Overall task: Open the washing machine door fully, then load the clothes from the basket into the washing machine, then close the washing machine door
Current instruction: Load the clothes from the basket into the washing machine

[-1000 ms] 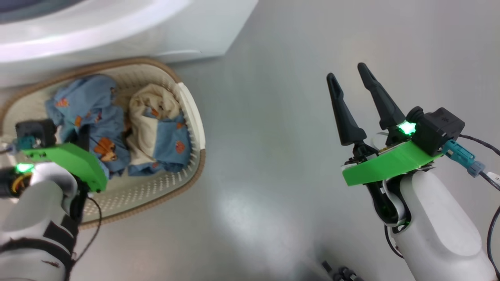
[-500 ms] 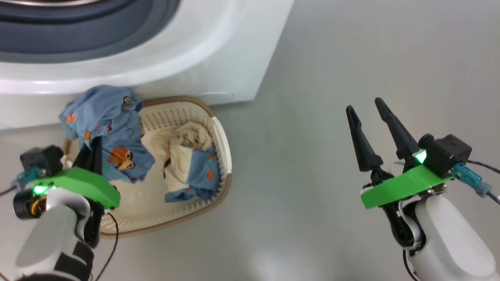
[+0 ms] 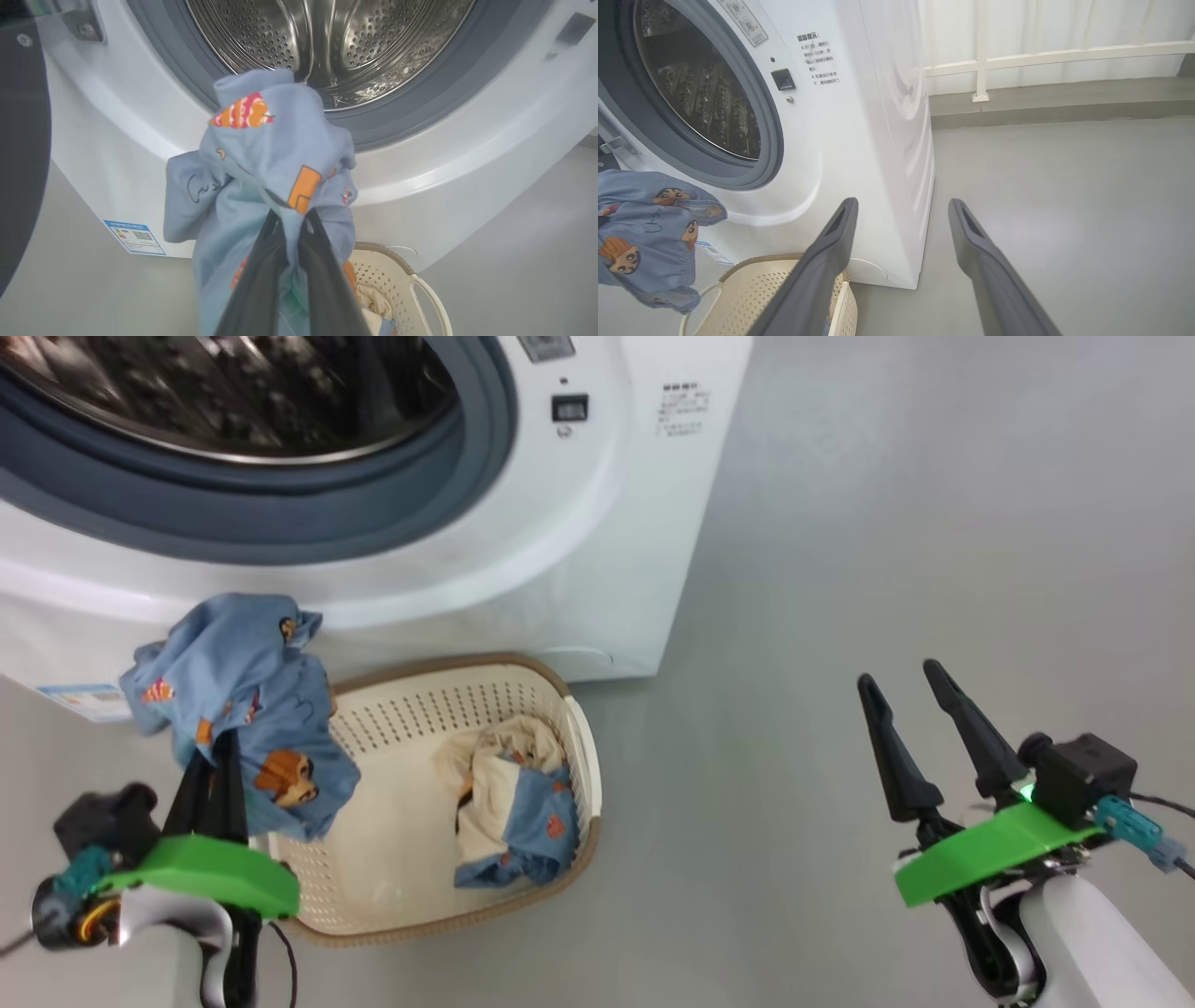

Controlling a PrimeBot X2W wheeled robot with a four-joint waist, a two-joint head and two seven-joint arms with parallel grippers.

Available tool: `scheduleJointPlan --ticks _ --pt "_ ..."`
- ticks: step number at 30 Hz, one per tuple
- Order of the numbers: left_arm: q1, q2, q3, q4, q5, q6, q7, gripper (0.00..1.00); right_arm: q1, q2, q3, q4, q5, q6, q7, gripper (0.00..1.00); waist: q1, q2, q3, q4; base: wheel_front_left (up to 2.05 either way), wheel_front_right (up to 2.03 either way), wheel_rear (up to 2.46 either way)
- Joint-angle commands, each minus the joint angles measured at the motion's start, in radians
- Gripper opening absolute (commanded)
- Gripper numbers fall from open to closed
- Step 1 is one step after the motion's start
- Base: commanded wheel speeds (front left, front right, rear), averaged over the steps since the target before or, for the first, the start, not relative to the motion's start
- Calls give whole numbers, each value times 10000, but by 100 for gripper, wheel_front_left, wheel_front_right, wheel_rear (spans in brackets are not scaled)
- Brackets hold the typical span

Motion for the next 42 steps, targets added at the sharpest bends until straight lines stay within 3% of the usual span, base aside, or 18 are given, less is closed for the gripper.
scheduleJointPlan --ticks 1,10,20,36,42 --pt "244 194 463 -519 230 -38 -106 0 255 -180 67 -177 126 46 -92 100 2 0 -609 318 0 0 0" --pt "1877 -436 1457 -2648 1177 -180 -106 0 884 -355 -91 -158 243 46 -92 100 2 0 -1323 531 0 0 0" --pt "3372 -943 1839 -4459 1637 -258 -106 0 1501 -466 -414 -264 303 46 -92 100 2 0 -1769 868 0 0 0" --pt "3641 -1088 1770 -4951 1750 -279 -107 0 1548 -456 -482 -374 316 46 -92 100 2 0 -1672 853 0 0 0" --pt "2970 -881 1492 -4874 1721 -280 -107 0 1341 -311 -567 -480 259 46 -92 100 2 0 -1050 733 0 0 0"
